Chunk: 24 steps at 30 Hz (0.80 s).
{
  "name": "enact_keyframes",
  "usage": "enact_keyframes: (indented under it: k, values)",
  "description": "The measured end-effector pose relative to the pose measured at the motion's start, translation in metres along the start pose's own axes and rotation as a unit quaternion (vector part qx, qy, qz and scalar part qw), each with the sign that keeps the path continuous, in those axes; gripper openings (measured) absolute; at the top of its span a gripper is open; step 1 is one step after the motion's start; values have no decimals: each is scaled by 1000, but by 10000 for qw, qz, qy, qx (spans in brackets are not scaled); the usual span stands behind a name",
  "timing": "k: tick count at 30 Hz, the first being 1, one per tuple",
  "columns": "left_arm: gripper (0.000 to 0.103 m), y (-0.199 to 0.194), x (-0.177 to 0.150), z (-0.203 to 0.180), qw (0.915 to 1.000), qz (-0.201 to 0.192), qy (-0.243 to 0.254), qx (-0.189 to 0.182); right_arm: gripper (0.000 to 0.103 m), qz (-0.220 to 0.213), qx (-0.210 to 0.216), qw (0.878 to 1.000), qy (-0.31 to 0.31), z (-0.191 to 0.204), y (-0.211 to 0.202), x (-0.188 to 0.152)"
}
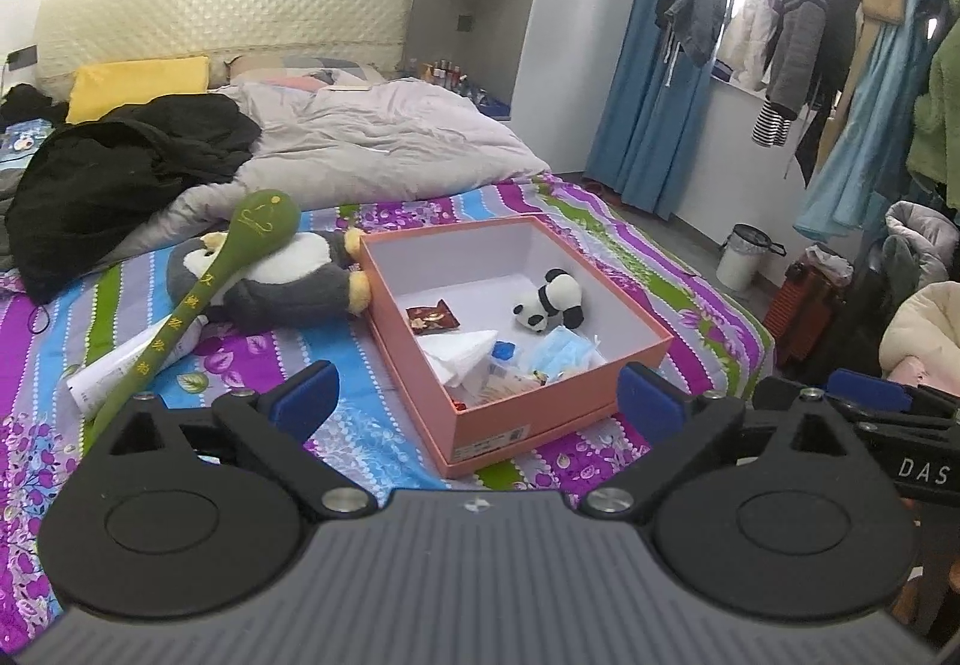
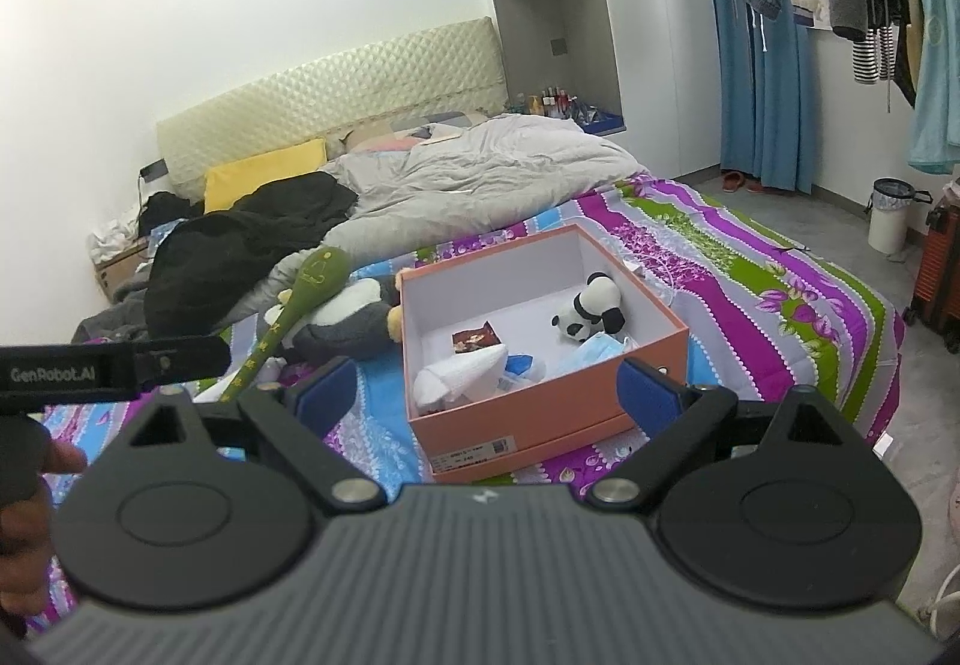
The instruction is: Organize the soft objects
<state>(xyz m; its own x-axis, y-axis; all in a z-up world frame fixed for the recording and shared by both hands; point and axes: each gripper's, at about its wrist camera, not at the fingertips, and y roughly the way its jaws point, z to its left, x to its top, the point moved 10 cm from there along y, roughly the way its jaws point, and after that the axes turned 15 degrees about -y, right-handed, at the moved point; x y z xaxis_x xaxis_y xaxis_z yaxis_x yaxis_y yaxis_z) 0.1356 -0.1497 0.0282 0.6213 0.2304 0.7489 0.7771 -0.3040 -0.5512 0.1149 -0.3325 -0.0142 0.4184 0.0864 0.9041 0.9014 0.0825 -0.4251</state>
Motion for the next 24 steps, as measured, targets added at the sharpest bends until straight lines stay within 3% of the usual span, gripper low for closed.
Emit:
enact_keyframes:
  k: [24]
  values:
    - [101,-13,0,13,9997,-186,-123,102,95,79,79,9998,-135,8,5,-2]
